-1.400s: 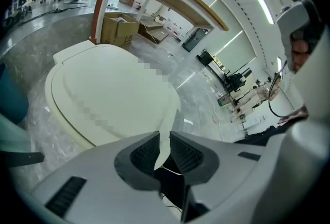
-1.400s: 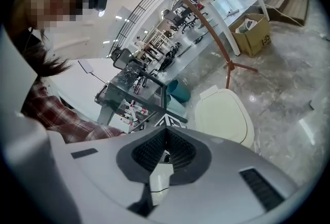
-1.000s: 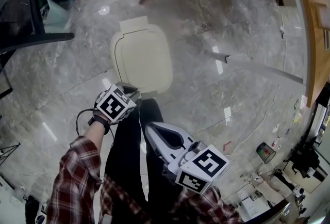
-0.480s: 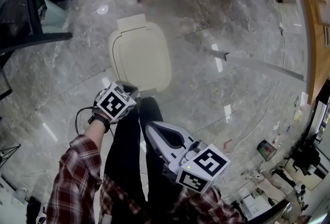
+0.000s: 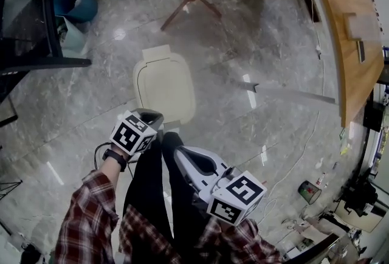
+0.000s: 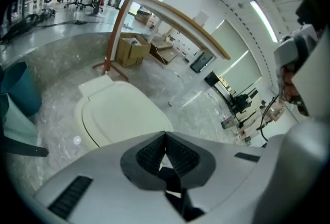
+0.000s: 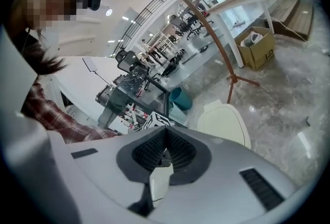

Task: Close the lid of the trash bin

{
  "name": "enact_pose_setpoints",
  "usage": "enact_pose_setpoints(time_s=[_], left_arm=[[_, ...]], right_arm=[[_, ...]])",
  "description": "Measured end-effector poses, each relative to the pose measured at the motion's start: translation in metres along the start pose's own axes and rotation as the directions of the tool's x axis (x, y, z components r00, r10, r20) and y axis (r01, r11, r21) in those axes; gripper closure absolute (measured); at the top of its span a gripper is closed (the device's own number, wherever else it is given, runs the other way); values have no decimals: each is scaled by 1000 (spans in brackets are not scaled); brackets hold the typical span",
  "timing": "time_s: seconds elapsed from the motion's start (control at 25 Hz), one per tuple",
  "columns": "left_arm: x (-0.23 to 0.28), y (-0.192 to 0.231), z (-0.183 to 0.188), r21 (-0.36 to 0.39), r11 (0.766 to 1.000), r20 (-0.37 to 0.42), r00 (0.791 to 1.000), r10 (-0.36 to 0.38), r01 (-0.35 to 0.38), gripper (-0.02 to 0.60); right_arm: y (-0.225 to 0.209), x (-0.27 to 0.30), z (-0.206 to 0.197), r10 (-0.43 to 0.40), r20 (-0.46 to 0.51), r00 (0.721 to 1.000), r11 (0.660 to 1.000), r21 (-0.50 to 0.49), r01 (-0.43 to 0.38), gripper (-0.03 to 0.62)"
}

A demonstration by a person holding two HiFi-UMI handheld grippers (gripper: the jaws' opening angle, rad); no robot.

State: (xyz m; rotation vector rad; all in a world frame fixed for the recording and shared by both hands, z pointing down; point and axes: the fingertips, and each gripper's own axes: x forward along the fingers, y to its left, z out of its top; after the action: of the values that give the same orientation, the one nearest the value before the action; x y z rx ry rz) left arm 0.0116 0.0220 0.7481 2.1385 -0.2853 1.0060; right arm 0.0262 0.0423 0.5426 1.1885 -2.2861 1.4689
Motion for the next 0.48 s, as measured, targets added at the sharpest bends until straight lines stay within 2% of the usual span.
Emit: enact_pose_setpoints(time_s=[0.12, 0.28, 0.36, 0.48], left_arm=[[-55, -9, 52, -16, 999, 156, 987, 36, -34, 571], [-146, -43, 111, -18, 998, 327, 943, 69, -67, 571], [-194, -65, 142, -10, 997, 413, 907, 77, -80, 571], [-265, -97, 193, 24, 991, 539, 837, 98, -131, 571]], right_arm=[[26, -8, 41, 21, 45, 999, 997, -76, -17, 582], [80, -29, 95, 51, 91, 995, 982, -186, -33, 582], [108, -41, 120, 66, 113, 991, 970, -240, -37, 582], [145, -59, 162, 99, 159, 982, 945, -325, -42, 582]])
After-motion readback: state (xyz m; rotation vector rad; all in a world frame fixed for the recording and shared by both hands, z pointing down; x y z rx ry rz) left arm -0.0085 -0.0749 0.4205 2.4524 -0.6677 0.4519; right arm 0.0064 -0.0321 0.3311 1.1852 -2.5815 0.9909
